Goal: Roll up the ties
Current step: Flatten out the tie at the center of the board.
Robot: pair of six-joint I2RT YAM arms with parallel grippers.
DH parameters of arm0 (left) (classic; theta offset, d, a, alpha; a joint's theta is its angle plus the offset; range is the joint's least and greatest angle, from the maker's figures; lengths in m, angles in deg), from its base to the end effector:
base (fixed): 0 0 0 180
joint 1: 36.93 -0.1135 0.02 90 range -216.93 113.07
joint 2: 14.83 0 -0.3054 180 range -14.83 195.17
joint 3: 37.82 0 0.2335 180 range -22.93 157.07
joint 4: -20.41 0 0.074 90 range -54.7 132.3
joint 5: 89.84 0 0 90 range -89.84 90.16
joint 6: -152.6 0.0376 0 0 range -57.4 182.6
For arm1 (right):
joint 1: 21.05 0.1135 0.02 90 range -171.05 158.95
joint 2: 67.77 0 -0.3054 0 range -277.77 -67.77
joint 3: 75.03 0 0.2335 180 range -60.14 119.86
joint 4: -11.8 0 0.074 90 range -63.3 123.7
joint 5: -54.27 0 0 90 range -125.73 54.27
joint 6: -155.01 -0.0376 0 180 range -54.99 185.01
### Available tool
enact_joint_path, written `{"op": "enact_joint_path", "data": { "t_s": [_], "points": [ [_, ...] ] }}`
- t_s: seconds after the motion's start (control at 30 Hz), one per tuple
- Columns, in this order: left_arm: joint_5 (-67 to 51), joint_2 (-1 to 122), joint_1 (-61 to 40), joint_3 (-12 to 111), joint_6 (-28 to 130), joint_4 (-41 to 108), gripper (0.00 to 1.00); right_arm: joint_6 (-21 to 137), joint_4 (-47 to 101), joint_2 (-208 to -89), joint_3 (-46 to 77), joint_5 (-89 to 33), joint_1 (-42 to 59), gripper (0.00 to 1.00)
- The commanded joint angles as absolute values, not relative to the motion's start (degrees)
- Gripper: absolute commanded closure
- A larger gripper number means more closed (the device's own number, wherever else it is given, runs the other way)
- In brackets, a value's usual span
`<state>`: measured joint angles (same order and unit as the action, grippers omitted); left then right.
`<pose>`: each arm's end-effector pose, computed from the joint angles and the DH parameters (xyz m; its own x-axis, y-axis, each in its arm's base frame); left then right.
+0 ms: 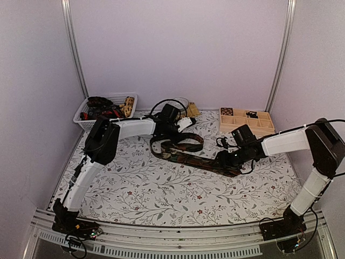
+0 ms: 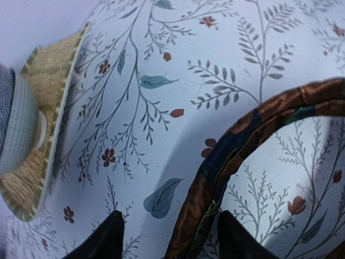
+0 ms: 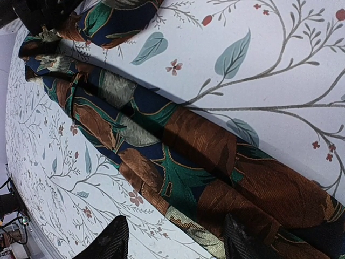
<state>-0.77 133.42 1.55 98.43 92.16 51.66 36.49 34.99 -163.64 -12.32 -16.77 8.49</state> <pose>0.4610 -0.3672 0.1492 -0.1551 0.7534 -0.6391 0.8138 0.4641 0.3497 0.2614 0.1622 0.1984 -0.9338 -0.0101 -0.3577 -0.2015 0.8409 0.5022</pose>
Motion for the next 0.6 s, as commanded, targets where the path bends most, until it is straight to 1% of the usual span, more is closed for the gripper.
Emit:
{"op": "enact_joint_path", "data": {
  "t_s": [0.0,0.1,0.23,0.37,0.43,0.57],
  "points": [
    [2.1,135.0,1.6,99.2,92.2,52.1,0.50,36.8,36.1,-167.1,-12.1,-17.0,8.2,0.40],
    [5.2,134.7,1.4,99.5,91.0,51.8,0.69,36.9,36.3,-167.4,-12.1,-17.1,8.2,0.40],
    [11.2,133.3,0.1,99.4,86.7,52.7,1.00,37.0,36.5,-167.1,-12.7,-17.5,8.2,0.41],
    [18.6,130.7,-1.5,99.1,80.1,57.2,1.00,37.0,36.6,-167.1,-13.3,-17.6,8.2,0.41],
    [24.3,126.9,-1.9,97.1,76.0,58.8,1.00,36.9,36.6,-167.2,-13.7,-17.7,8.2,0.41],
    [32.2,115.8,-2.3,85.4,68.4,57.7,1.00,37.0,36.4,-168.3,-14.2,-17.6,8.2,0.41]
  ]
}}
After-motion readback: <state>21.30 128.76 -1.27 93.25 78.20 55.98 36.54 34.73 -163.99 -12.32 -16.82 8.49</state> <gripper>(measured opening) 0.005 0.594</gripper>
